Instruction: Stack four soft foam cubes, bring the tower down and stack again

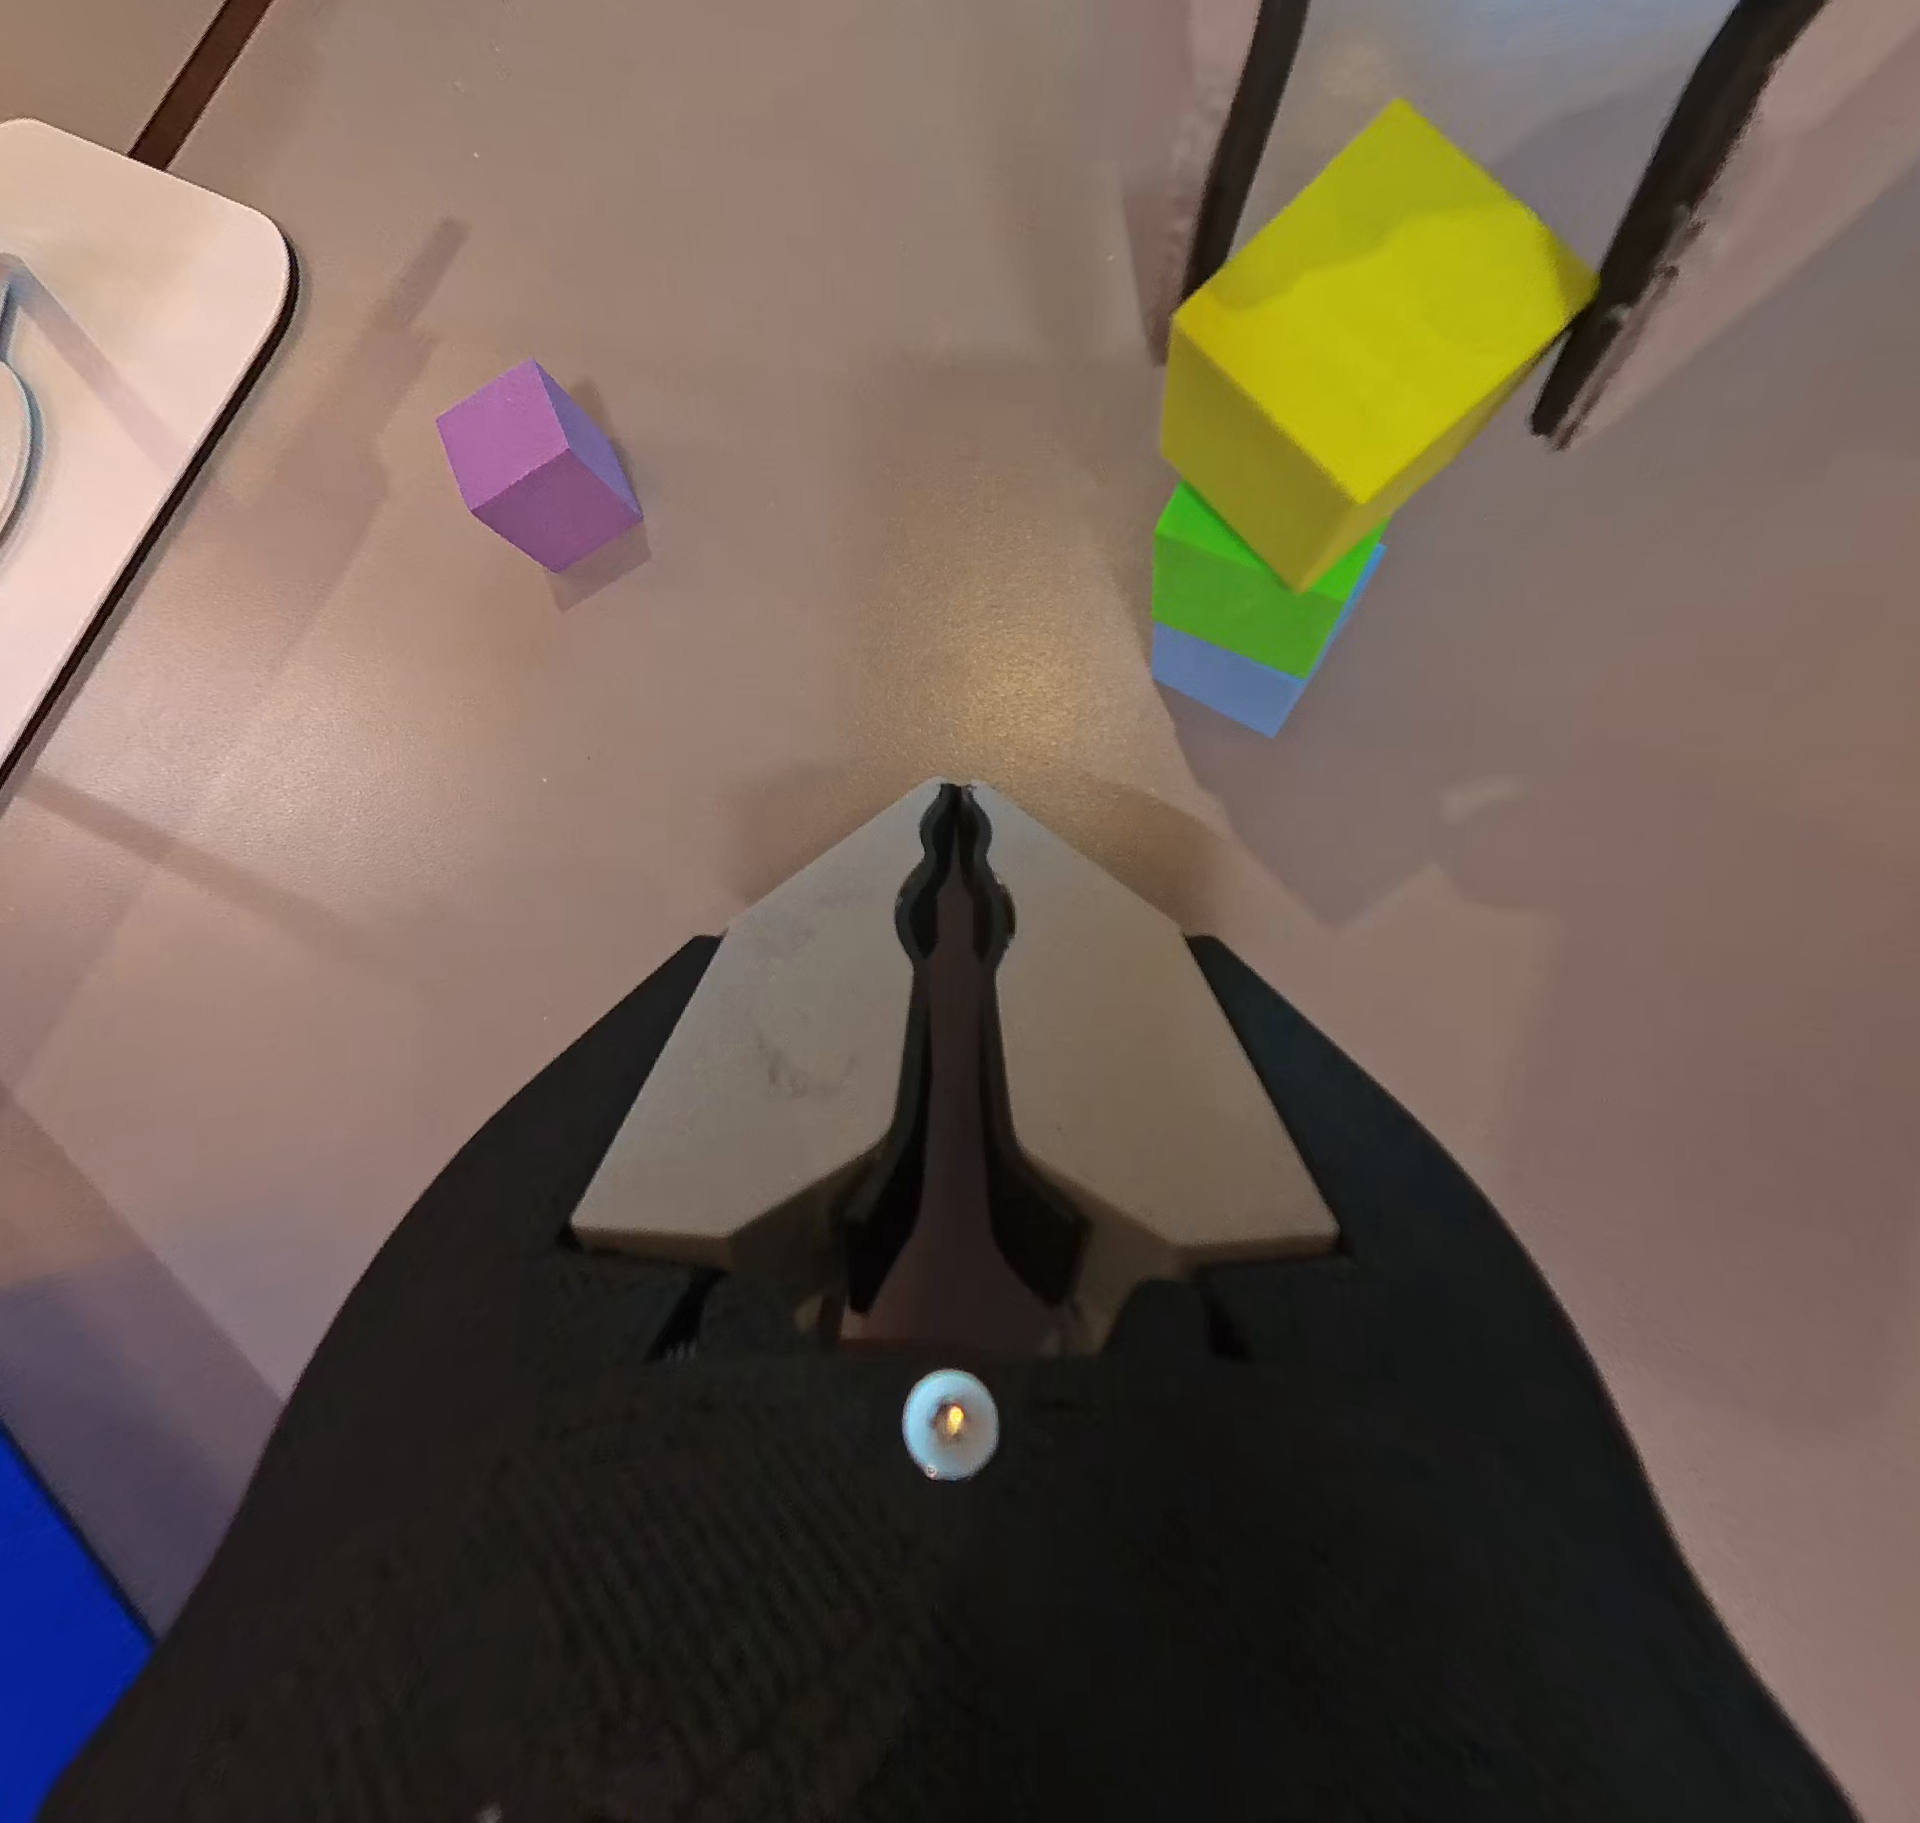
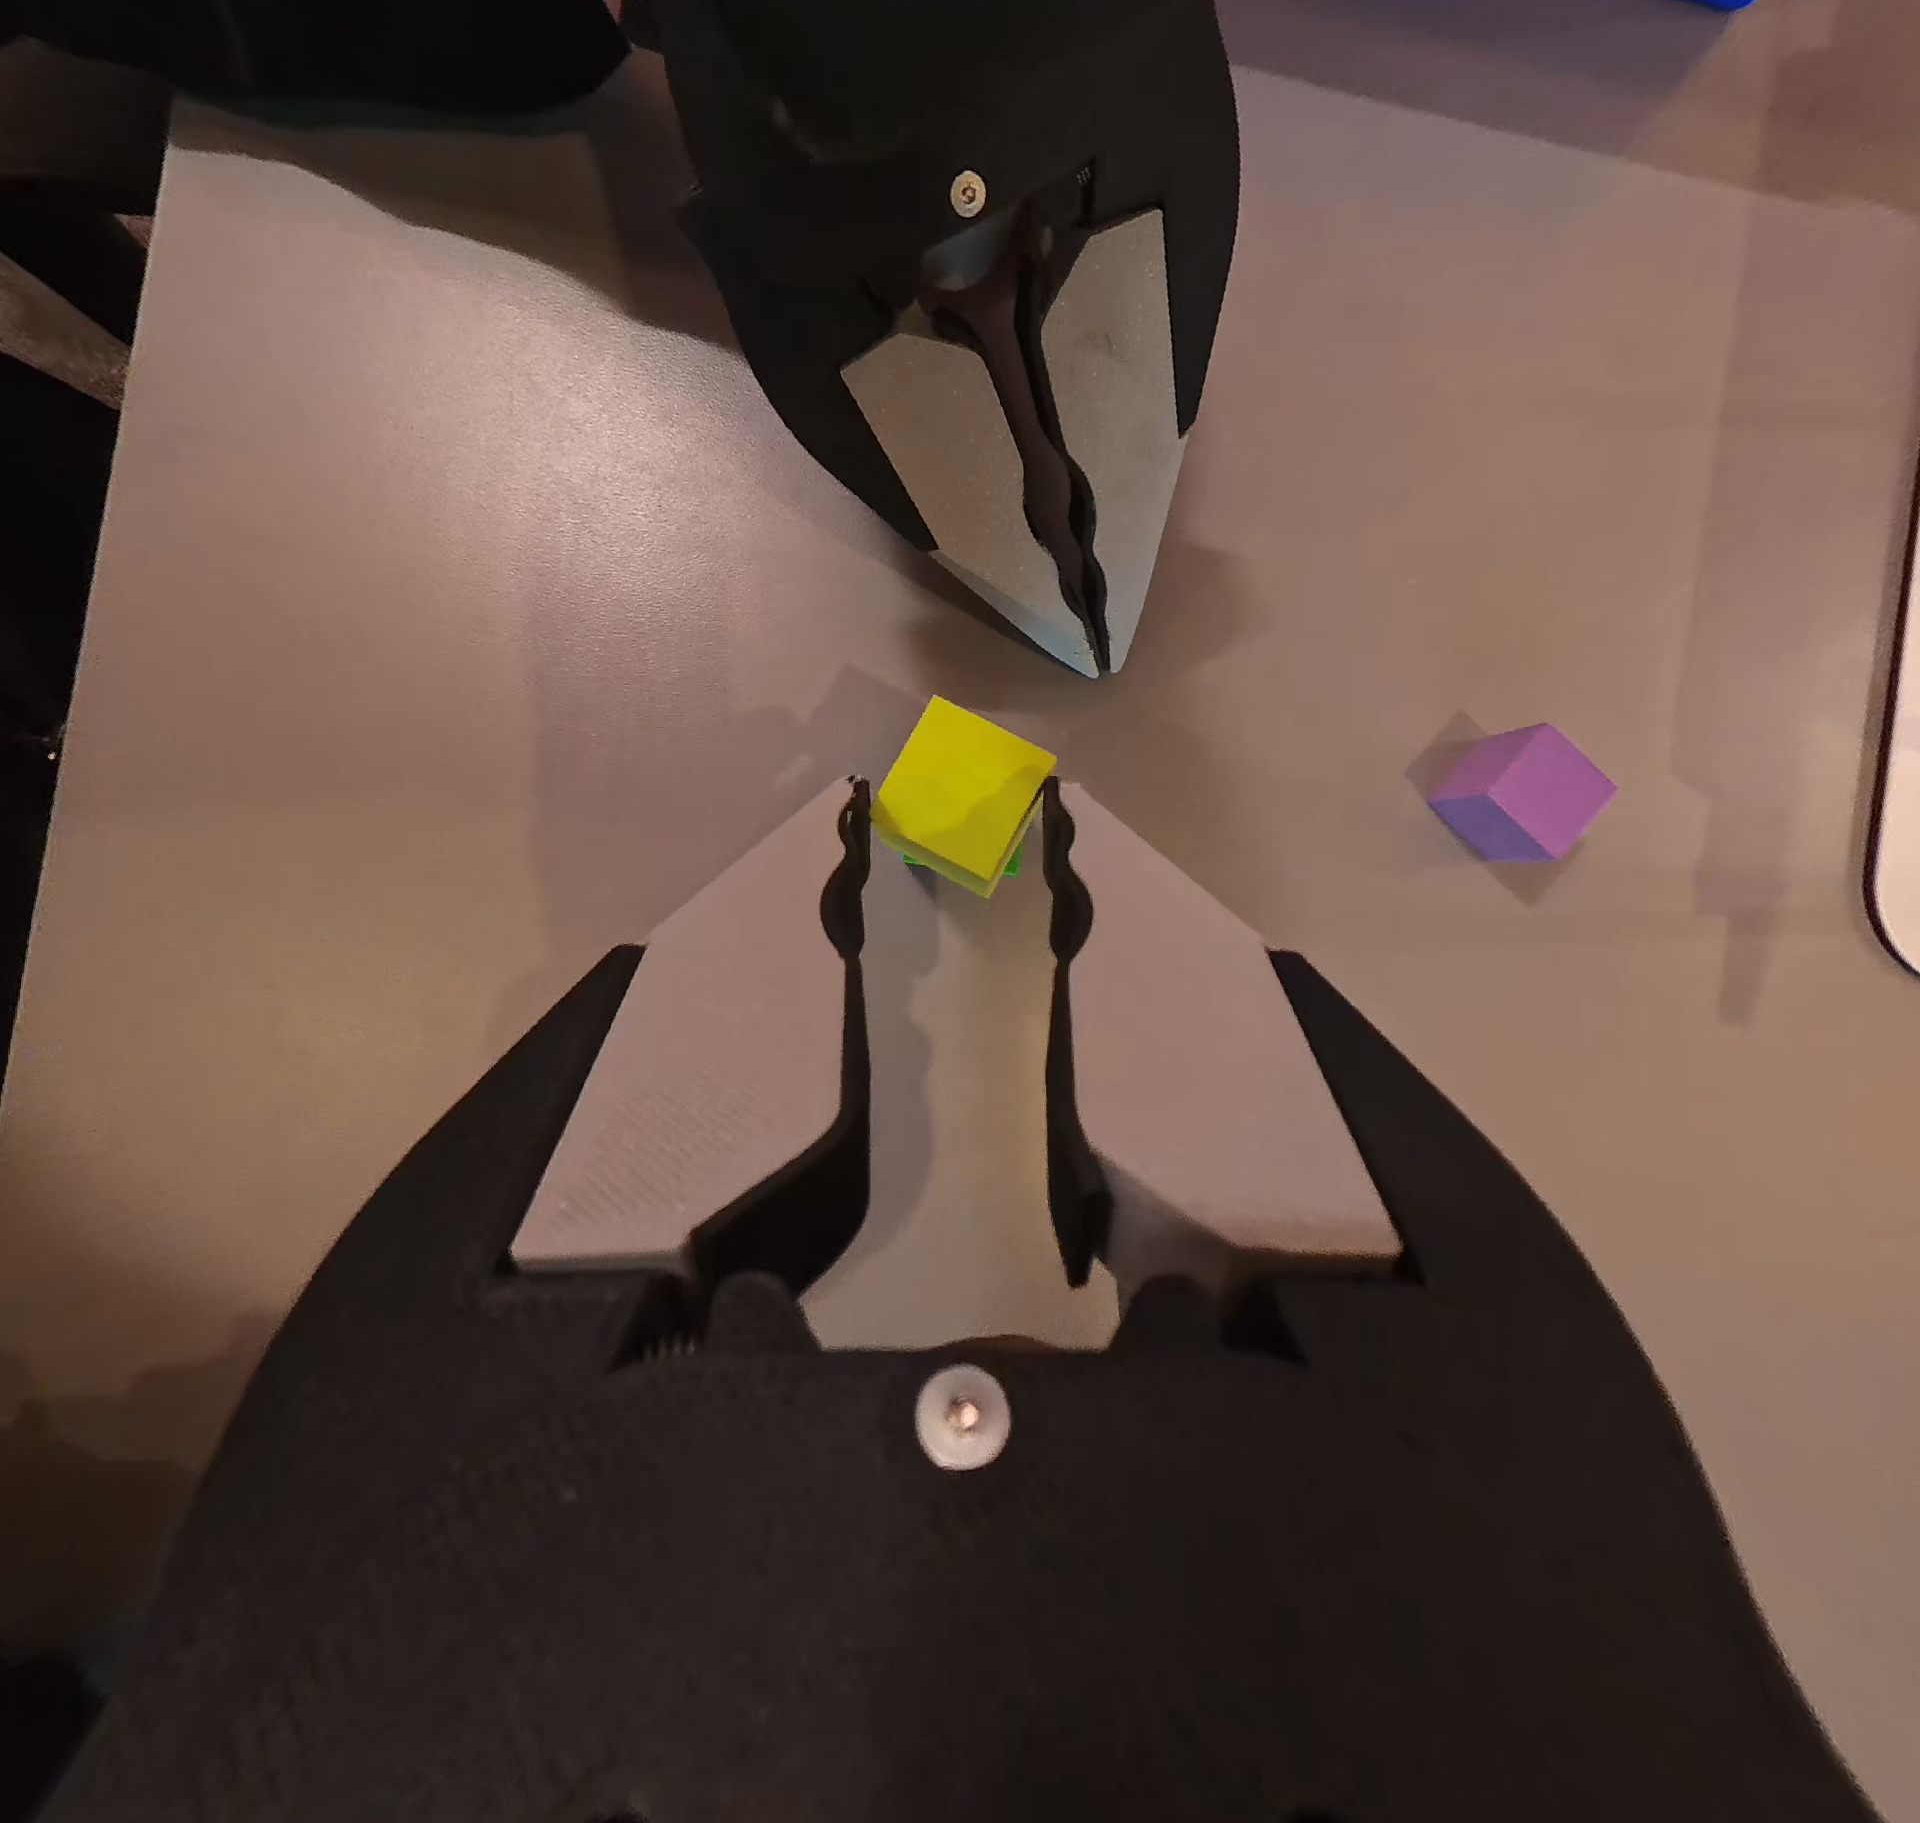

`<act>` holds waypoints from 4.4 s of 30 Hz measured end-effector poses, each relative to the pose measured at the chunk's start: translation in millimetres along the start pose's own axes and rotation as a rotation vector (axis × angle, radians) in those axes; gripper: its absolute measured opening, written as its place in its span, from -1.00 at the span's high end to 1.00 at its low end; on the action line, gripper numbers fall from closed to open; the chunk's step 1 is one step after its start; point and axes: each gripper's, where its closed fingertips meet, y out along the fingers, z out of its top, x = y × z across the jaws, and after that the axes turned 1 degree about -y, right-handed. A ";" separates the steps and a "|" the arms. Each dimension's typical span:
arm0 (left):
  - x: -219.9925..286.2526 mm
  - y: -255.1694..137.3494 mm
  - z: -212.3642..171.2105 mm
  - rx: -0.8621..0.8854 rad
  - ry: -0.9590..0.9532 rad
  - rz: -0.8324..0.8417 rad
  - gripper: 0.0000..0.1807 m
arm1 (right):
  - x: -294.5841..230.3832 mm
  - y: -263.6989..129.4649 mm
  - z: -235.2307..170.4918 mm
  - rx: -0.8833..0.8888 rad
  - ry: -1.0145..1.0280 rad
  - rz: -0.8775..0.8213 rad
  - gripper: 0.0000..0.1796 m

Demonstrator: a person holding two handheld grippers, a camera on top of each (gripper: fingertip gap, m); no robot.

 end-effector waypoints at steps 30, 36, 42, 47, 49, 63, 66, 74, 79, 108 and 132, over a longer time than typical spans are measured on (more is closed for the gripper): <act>-0.3 1.0 0.8 0.012 -0.013 -0.004 1.00 | 2.0 2.3 -2.2 0.153 -0.135 0.213 0.66; -0.3 1.0 0.8 0.012 -0.014 -0.004 1.00 | 6.2 0.2 1.3 0.185 -0.055 0.228 0.30; -0.2 1.0 0.7 0.012 -0.021 -0.007 1.00 | 69.7 -19.9 23.6 0.388 0.164 -0.019 0.36; -0.3 0.8 0.7 0.011 -0.020 -0.006 1.00 | 135.2 5.2 -7.0 0.309 0.442 -0.312 0.33; -0.2 0.8 0.7 0.010 -0.018 -0.005 1.00 | 139.7 25.9 -18.0 0.226 0.451 -0.362 0.31; -0.2 0.8 0.6 0.009 -0.011 0.000 1.00 | 123.4 3.3 -0.2 0.221 0.411 -0.294 0.72; -0.1 0.8 0.5 0.013 -0.023 -0.008 1.00 | 86.8 -21.6 23.5 0.250 0.309 -0.141 0.72; -0.1 0.8 0.5 0.016 -0.031 -0.014 1.00 | 24.0 -28.5 20.8 0.112 0.090 0.029 0.72; 0.0 0.7 0.5 0.016 -0.030 -0.013 1.00 | 12.1 -22.4 16.2 0.050 0.060 0.060 0.72; -0.2 0.6 0.4 0.014 -0.026 -0.009 1.00 | 13.5 -16.9 8.2 0.009 0.133 0.010 0.31; -0.5 0.6 1.0 0.014 -0.026 -0.002 1.00 | -25.9 41.6 -19.1 0.091 -0.055 -0.104 1.00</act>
